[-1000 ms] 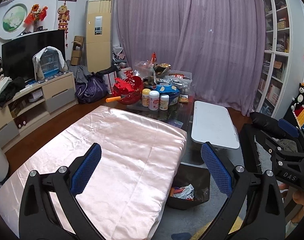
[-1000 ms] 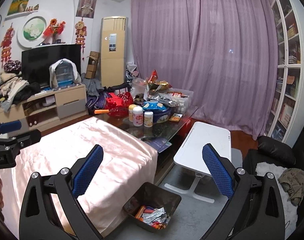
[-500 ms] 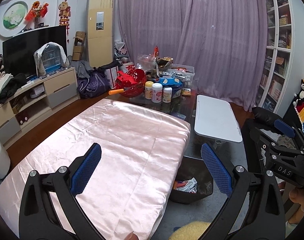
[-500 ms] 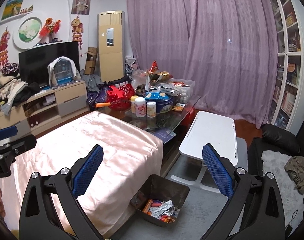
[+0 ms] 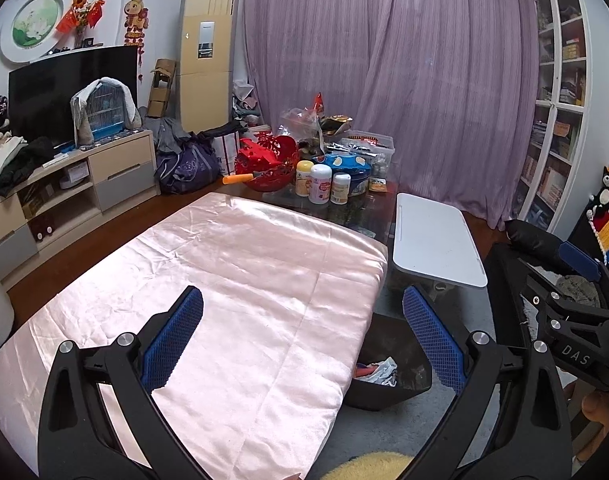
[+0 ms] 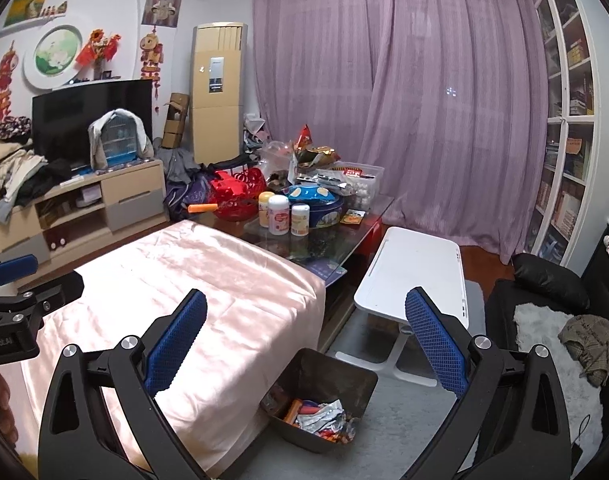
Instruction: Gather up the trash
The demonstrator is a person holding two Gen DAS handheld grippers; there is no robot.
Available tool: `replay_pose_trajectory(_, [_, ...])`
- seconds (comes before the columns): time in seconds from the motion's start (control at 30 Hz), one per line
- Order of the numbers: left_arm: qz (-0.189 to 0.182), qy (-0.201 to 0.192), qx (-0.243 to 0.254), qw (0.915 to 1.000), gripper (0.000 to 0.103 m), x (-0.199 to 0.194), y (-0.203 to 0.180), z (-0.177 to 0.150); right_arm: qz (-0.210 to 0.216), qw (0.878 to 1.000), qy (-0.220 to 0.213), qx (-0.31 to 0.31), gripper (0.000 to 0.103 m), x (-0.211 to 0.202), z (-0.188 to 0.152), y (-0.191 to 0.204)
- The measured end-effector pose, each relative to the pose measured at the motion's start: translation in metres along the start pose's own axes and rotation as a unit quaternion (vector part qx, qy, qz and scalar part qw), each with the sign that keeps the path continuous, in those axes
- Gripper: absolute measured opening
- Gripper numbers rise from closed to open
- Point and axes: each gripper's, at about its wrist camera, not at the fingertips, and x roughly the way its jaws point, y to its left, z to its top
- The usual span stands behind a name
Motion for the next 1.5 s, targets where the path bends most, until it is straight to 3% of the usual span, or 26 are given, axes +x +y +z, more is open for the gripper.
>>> replay_pose_trajectory(0.6, [0.009, 0.001, 0.005, 0.9999, 0.095, 0.003, -0.002, -0.007, 0.005, 1.000, 0.004, 0.019, 0.100, 0.005, -0.007, -0.005])
replay_pose_trajectory(0.97, [-0.013, 0.010, 0.007, 0.9998, 0.095, 0.011, -0.005, -0.011, -0.002, 1.000, 0.006, 0.024, 0.100, 0.005, -0.008, -0.008])
replay_pose_trajectory(1.5, [-0.015, 0.017, 0.009, 0.9997, 0.095, 0.014, -0.007, -0.013, -0.006, 1.000, 0.008, 0.030, 0.100, 0.006, -0.006, -0.012])
